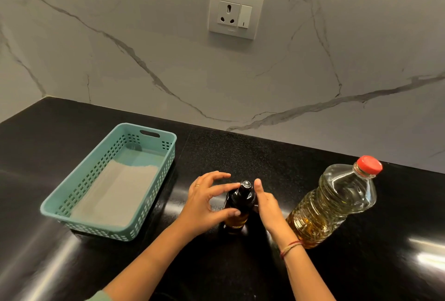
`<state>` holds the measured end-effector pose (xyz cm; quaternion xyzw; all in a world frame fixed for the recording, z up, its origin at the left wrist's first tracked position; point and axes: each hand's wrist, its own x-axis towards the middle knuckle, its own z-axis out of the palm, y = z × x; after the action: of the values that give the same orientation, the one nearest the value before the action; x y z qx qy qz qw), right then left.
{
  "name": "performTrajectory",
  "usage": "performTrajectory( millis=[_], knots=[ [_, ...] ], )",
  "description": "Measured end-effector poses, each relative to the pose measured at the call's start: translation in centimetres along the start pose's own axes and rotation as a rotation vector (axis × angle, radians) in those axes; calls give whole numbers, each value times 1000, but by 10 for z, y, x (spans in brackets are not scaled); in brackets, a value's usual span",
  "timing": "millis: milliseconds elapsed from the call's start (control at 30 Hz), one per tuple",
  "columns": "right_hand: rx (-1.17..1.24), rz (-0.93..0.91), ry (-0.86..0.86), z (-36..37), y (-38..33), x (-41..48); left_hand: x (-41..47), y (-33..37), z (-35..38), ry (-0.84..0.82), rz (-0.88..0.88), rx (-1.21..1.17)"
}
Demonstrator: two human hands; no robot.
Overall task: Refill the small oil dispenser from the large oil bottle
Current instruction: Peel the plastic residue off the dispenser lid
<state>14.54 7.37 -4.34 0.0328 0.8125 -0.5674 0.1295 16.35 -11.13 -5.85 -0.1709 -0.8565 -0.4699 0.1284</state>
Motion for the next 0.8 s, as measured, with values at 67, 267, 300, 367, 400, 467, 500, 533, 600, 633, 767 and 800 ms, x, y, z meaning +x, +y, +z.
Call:
performTrajectory(
  millis=[67,267,300,367,400,467,500,533,600,633,767,800],
  knots=[
    [1,43,-36,2,4,-2,0,-1,0,-9,-5,1],
    [163,-90,-75,-13,-22,-4,2,-1,-2,-27,-10,-16],
    [179,-118,-73,-14,-27,-4,2,-1,-2,-31,-14,-21],
    [164,-151,-65,-12,-29,-2,1,-1,-2,-38,-30,-35],
    [151,-149,-63,-9,-30,-2,0,-1,-1,-41,-39,-42],
    [137,-82,-62,-2,-30,-6,0,0,-1,-46,-54,-44],
    [140,-42,-64,2,-31,-9,-1,1,-1,-48,-59,-38],
    [145,-13,-58,4,-31,-10,-1,1,-2,-49,-64,-32],
    [168,42,-44,4,-31,-12,-1,3,-2,-52,-67,-17],
    [177,60,-56,3,-33,-12,-1,3,-2,-53,-67,-11],
    [185,25,-90,2,-36,-4,0,4,-4,-67,-71,-9],
    [224,6,-89,0,-37,-1,1,4,-4,-71,-75,-15]
  ],
)
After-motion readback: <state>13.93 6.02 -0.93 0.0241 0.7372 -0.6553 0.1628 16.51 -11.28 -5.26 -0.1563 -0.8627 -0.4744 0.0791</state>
